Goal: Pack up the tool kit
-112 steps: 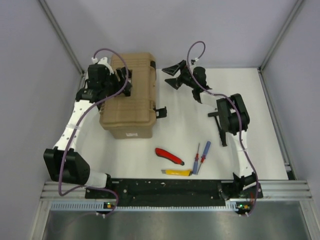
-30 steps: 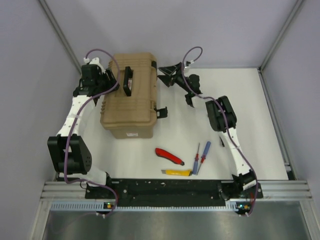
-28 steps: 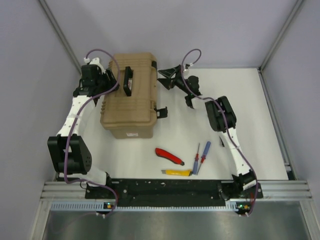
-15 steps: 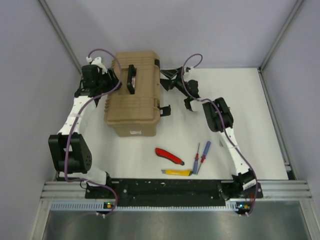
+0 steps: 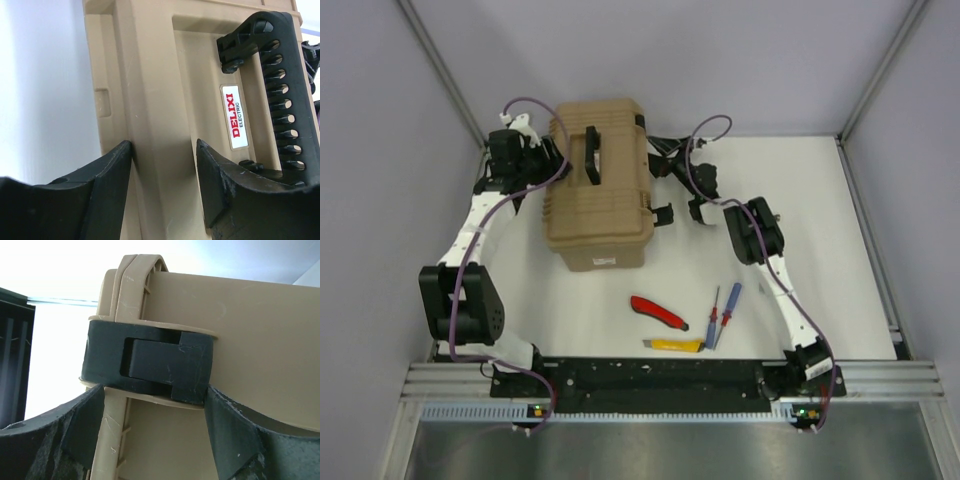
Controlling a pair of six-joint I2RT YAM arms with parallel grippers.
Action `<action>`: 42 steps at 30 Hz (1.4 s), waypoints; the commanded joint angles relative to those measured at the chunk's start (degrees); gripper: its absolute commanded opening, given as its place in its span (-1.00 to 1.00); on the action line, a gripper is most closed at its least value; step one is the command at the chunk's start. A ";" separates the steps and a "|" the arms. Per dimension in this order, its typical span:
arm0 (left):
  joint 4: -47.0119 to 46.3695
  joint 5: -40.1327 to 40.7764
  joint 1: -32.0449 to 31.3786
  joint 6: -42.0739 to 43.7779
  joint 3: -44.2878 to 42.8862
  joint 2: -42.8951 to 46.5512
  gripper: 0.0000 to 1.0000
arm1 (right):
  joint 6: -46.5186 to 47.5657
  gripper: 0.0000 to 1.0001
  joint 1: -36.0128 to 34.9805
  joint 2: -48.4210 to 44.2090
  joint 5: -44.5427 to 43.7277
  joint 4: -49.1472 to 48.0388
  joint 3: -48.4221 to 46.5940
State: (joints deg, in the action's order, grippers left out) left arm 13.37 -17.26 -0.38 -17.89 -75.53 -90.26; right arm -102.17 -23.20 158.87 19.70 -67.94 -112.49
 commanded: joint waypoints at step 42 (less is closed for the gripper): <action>16.78 -2.61 -5.51 0.84 5.13 -4.22 0.05 | 4.00 0.71 0.88 -3.75 -3.97 -13.79 -2.55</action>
State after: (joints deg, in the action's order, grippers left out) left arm 12.84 -12.97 -3.01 -16.38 -74.65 -89.84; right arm -92.01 -22.44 155.06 20.21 -65.43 -105.93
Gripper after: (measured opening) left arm 0.538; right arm 0.850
